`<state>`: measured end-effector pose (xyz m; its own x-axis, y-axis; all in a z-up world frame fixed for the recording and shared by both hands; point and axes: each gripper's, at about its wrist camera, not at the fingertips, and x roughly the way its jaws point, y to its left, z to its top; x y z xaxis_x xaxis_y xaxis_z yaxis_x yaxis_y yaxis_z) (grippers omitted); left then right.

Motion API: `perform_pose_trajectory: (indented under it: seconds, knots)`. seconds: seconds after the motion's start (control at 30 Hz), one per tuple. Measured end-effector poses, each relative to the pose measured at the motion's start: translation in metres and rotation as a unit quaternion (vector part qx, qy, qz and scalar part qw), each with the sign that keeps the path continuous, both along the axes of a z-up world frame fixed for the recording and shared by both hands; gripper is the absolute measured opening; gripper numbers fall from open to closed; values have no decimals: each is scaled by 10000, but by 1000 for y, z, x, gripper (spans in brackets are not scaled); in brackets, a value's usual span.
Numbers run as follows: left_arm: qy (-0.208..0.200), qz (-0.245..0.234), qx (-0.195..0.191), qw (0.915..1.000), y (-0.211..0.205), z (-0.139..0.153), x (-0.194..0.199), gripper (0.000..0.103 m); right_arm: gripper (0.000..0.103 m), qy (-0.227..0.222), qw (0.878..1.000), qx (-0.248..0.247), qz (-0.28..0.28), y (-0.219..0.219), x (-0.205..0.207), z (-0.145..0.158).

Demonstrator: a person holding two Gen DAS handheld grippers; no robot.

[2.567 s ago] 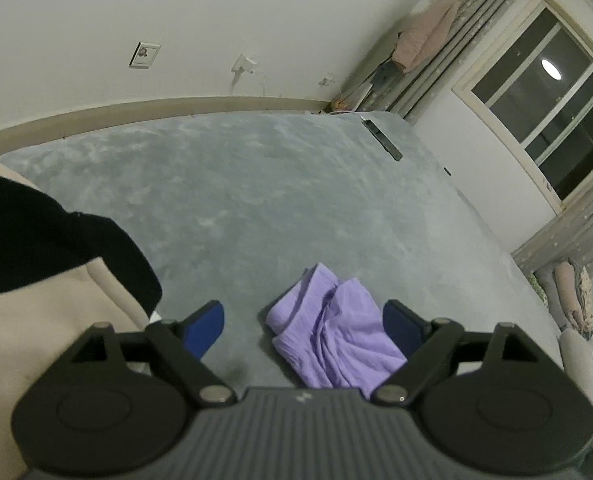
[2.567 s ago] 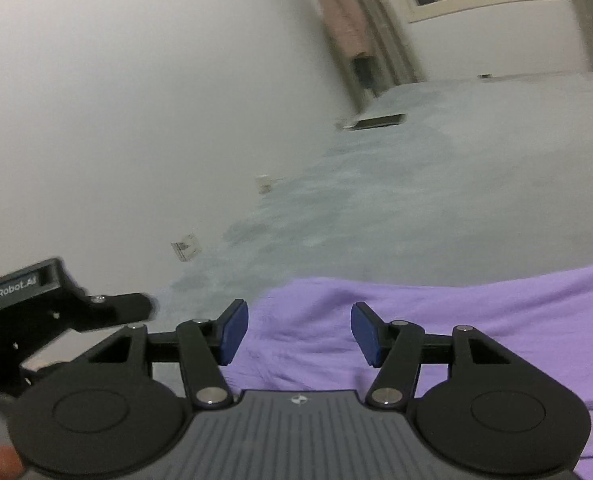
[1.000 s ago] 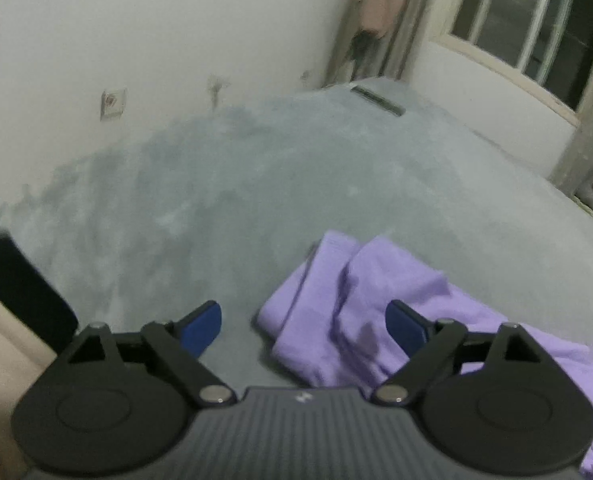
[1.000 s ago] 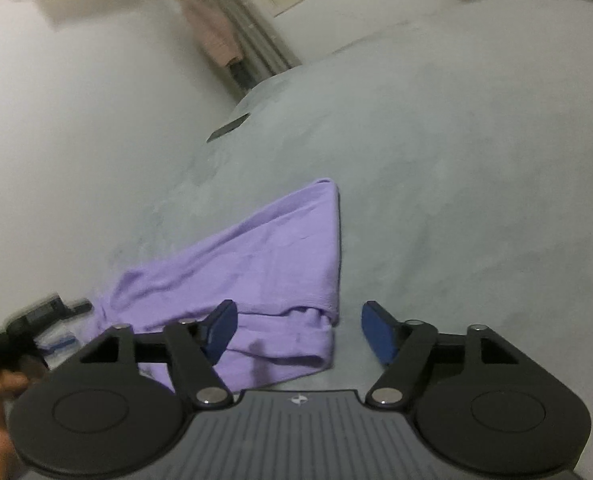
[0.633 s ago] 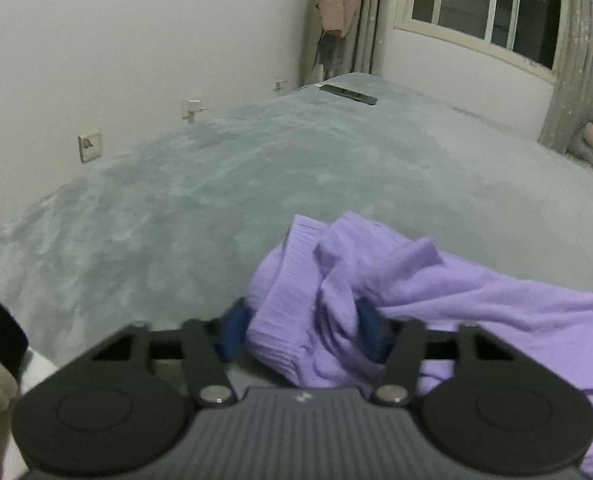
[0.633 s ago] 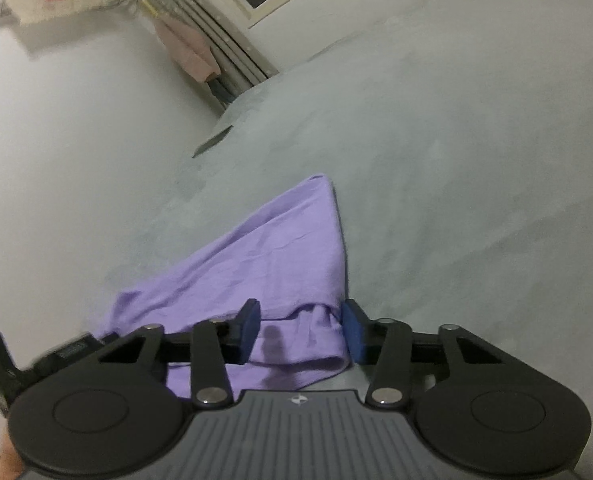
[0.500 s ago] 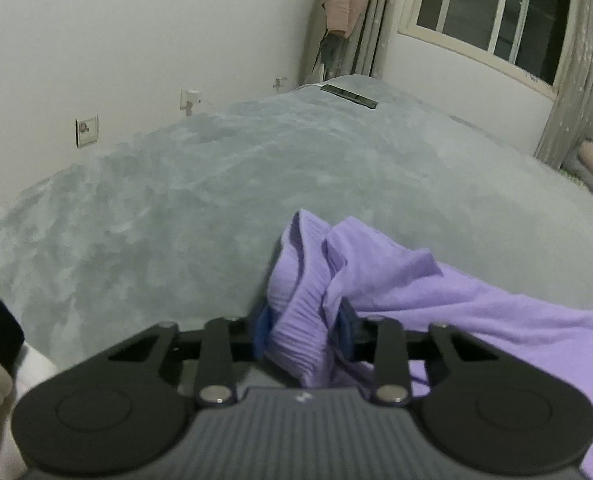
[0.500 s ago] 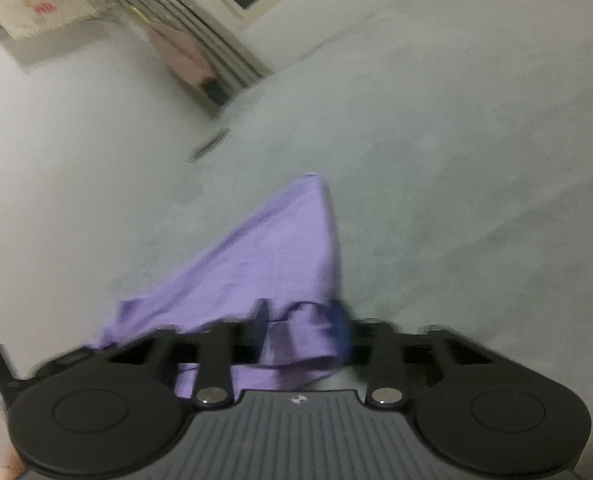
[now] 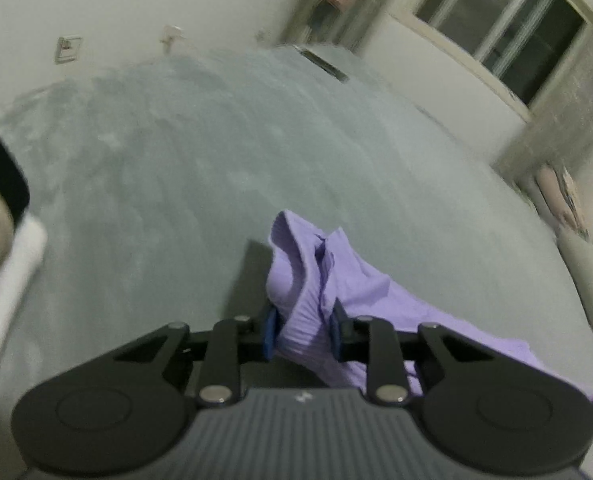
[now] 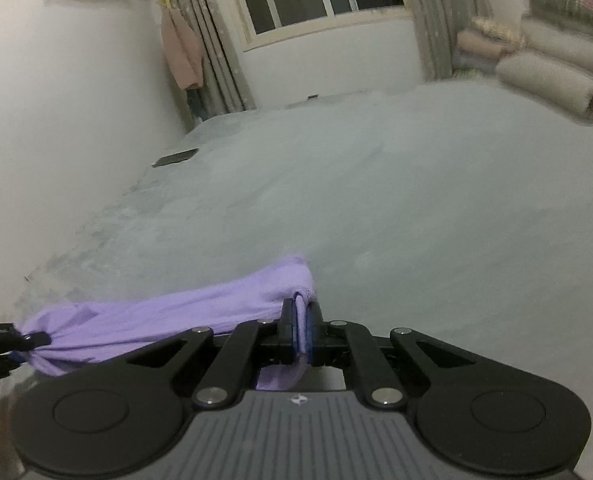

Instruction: Fold clothes

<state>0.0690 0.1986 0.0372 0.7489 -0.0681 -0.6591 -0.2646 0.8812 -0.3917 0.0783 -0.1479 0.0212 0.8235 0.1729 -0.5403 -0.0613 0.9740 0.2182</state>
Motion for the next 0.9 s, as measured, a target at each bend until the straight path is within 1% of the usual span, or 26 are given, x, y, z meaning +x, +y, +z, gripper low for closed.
perform_pose_trajectory:
  seconds: [0.1, 0.13, 0.2, 0.23, 0.27, 0.3, 0.33, 0.37, 0.4, 0.43, 0.47, 0.5, 0.53, 0.57, 0.6, 0.67, 0.73, 0.77, 0.8, 0.83, 0.87, 0.9]
  knots:
    - [-1, -249, 371, 9990, -19, 5, -12, 23, 5, 63, 9999, -142, -28, -17, -27, 5]
    - [-10, -295, 512, 9983, -23, 6, -14, 24, 5, 201, 9995, -243, 38, -19, -31, -1]
    - [185, -399, 711, 9965, -27, 1, -9, 27, 6, 657, 9965, -316, 399, -24, -33, -20]
    - [330, -418, 651, 9965, -23, -1, -7, 31, 6, 943, 9932, -242, 634, -29, -31, -32]
    - [342, -336, 463, 9978, -14, 1, -8, 33, 9, 1111, 9906, -172, 782, -34, -29, -40]
    - [334, -239, 259, 9988, -4, 3, -9, 33, 11, 1103, 9906, -97, 805, -39, -27, -41]
    - [325, -142, 55, 9994, 5, 6, -10, 34, 25, 1009, 9919, -28, 776, -44, -24, -37]
    - [188, -21, 131, 9997, 11, 12, -12, 36, 44, 863, 9937, 23, 713, -48, -20, -29]
    - [31, 105, 247, 9996, 15, 18, -15, 41, 51, 727, 9949, 108, 693, -52, -15, -23]
    - [-122, 177, 445, 9988, 17, 25, -16, 47, 57, 648, 9947, 276, 751, -57, -8, -20]
    - [-219, 163, 566, 9980, 17, 28, -15, 50, 57, 657, 9938, 433, 787, -59, 1, -21]
    - [-278, 38, 523, 9982, 15, 26, -12, 57, 57, 707, 9933, 516, 754, -59, 12, -26]
    - [-333, -100, 458, 9983, 13, 25, -9, 68, 57, 756, 9927, 600, 720, -59, 23, -31]
    - [-334, -244, 305, 9987, 12, 20, -4, 73, 57, 805, 9920, 683, 687, -58, 34, -36]
    - [-280, -331, 155, 9989, 11, 14, 2, 76, 57, 854, 9912, 766, 653, -58, 45, -41]
    - [-183, -334, 26, 9993, 12, 4, 14, 76, 57, 952, 9893, 932, 586, -57, 66, -51]
    - [-124, -427, 91, 9990, 10, -3, 23, 77, 57, 990, 9854, 1195, 698, -55, 82, -58]
    - [-99, -497, 137, 9986, 7, -6, 27, 77, 56, 1002, 9833, 1308, 778, -55, 88, -62]
    - [-65, -498, 256, 9984, 4, -9, 30, 74, 55, 1017, 9820, 1353, 844, -54, 92, -66]
    - [-31, -490, 386, 9980, 1, -11, 33, 54, 46, 1028, 9821, 1314, 878, -52, 96, -68]
    - [0, -508, 480, 9976, -1, -13, 37, 40, 26, 1038, 9832, 1214, 878, -50, 99, -69]
    - [30, -529, 568, 9970, -3, -15, 41, 24, 18, 1048, 9843, 1114, 877, -47, 103, -71]
